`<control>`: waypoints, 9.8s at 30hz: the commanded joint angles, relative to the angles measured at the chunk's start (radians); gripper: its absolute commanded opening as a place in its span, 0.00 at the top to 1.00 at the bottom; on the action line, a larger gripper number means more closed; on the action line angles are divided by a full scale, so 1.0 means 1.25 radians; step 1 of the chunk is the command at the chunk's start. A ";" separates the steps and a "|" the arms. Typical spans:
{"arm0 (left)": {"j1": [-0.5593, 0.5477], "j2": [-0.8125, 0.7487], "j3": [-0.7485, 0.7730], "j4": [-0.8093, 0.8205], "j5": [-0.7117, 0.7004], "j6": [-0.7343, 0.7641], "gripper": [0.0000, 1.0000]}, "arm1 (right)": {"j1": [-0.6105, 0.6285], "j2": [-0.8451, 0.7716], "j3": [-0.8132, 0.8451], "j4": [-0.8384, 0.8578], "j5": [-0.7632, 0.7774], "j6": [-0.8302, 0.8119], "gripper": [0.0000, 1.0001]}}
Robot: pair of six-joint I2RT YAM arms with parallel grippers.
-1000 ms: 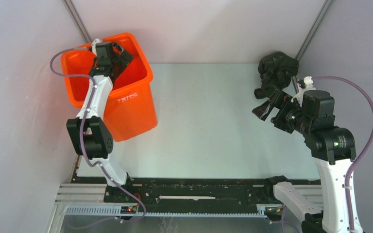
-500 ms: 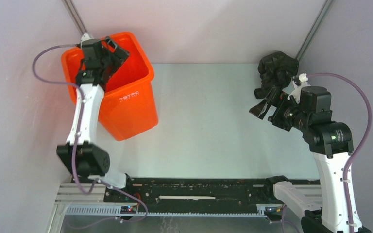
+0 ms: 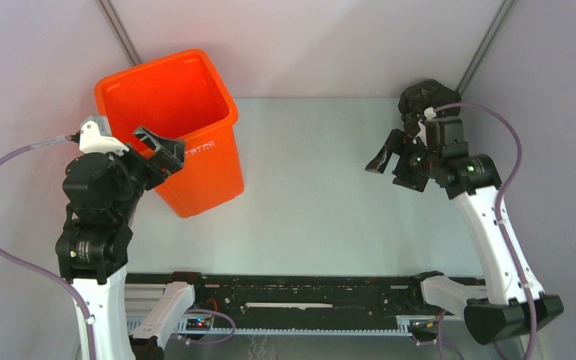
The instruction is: Put the trash bags into the trash bin
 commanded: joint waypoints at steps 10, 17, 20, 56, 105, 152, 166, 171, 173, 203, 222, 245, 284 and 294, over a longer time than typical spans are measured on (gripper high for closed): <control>-0.165 -0.161 -0.242 0.133 0.259 0.090 0.00 | -0.127 0.226 0.006 0.198 0.087 0.167 0.00; -0.200 -0.264 -0.352 0.186 0.237 0.077 0.00 | -0.210 0.381 0.059 0.204 0.112 0.099 0.00; -0.200 -0.292 -0.356 0.181 0.235 0.094 0.00 | -0.221 0.434 0.080 0.217 0.116 0.076 0.00; -0.200 -0.177 -0.179 0.186 -0.189 0.134 0.00 | -0.261 0.837 0.195 0.570 0.207 0.189 0.70; -0.820 0.309 -0.177 0.459 -0.082 0.466 0.00 | 0.101 0.268 0.094 0.136 -0.683 0.045 1.00; -0.637 0.376 0.191 0.132 0.002 0.180 1.00 | 0.209 0.101 0.147 0.046 -0.206 -0.063 0.24; -0.619 0.380 0.230 0.169 0.211 0.210 1.00 | 0.125 0.025 -0.034 0.377 -0.442 0.009 0.17; -0.608 0.225 0.032 0.304 0.120 0.292 1.00 | -0.001 -0.020 -0.049 0.402 -0.508 0.027 0.15; -0.599 0.208 0.006 0.308 0.085 0.266 1.00 | -0.016 -0.022 -0.076 0.415 -0.532 0.057 0.16; -0.461 0.215 -0.071 0.367 0.228 -0.022 1.00 | -0.044 -0.015 -0.058 0.084 -0.358 0.004 0.47; -0.456 0.292 0.002 0.393 0.338 -0.076 1.00 | 0.291 0.054 -0.009 0.275 -0.114 -0.047 0.27; -0.456 0.294 0.082 0.295 0.350 -0.008 0.01 | 0.033 -0.023 0.015 0.320 -0.325 0.205 1.00; -0.759 0.118 -0.428 0.849 0.033 -0.057 0.00 | -0.089 -0.002 -0.030 0.589 -0.202 0.758 1.00; -0.768 0.317 -0.344 0.893 -0.046 -0.164 0.13 | -0.062 -0.023 -0.031 0.555 -0.170 0.745 1.00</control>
